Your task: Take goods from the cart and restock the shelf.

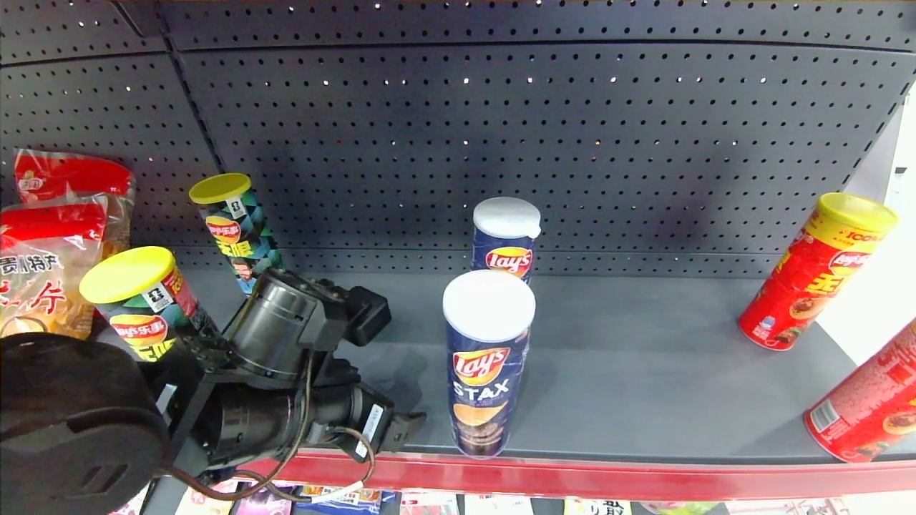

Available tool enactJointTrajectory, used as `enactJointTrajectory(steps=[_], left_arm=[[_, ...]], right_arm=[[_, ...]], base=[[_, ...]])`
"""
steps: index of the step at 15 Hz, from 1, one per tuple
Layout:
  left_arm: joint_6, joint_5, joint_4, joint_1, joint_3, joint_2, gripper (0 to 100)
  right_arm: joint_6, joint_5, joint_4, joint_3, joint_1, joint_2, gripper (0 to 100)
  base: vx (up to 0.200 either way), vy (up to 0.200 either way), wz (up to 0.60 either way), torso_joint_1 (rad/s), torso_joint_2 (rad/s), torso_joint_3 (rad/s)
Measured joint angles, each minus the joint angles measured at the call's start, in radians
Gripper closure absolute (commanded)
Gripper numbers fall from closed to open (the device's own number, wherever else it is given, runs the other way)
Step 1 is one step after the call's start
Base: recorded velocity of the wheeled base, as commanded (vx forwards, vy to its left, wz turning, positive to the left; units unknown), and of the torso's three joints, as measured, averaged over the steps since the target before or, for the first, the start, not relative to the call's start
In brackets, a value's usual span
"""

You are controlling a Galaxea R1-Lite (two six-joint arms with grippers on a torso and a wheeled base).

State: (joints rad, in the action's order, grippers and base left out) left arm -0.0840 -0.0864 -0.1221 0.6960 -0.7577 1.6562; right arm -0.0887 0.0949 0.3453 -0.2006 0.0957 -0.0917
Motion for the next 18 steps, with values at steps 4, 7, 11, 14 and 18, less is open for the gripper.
enactJointTrajectory(steps=[4, 7, 11, 14, 18], left_arm=[[0.000, 0.000, -0.001, 0.005, -0.014, 0.021, 0], [0.000, -0.002, -0.002, 0.011, -0.031, 0.038, 0], [0.000, -0.006, -0.001, 0.016, -0.057, 0.060, 0], [0.000, -0.006, -0.002, 0.016, -0.070, 0.070, 0], [-0.001, -0.005, -0.002, 0.025, -0.095, 0.087, 0]], right_arm=[[0.000, 0.000, 0.000, 0.000, 0.000, 0.000, 0], [0.002, 0.000, 0.000, 0.000, 0.000, 0.000, 0], [0.002, 0.000, 0.000, 0.000, -0.001, -0.001, 0], [0.002, 0.000, 0.000, 0.000, -0.001, -0.001, 0], [0.003, 0.000, 0.000, 0.000, 0.000, -0.001, 0]], base=[[0.000, 0.000, 0.00, 0.000, 0.00, 0.000], [0.000, 0.000, 0.00, 0.000, 0.00, 0.000], [0.000, 0.000, 0.00, 0.000, 0.00, 0.000], [0.000, 0.000, 0.00, 0.000, 0.00, 0.000], [0.000, 0.000, 0.00, 0.000, 0.00, 0.000]])
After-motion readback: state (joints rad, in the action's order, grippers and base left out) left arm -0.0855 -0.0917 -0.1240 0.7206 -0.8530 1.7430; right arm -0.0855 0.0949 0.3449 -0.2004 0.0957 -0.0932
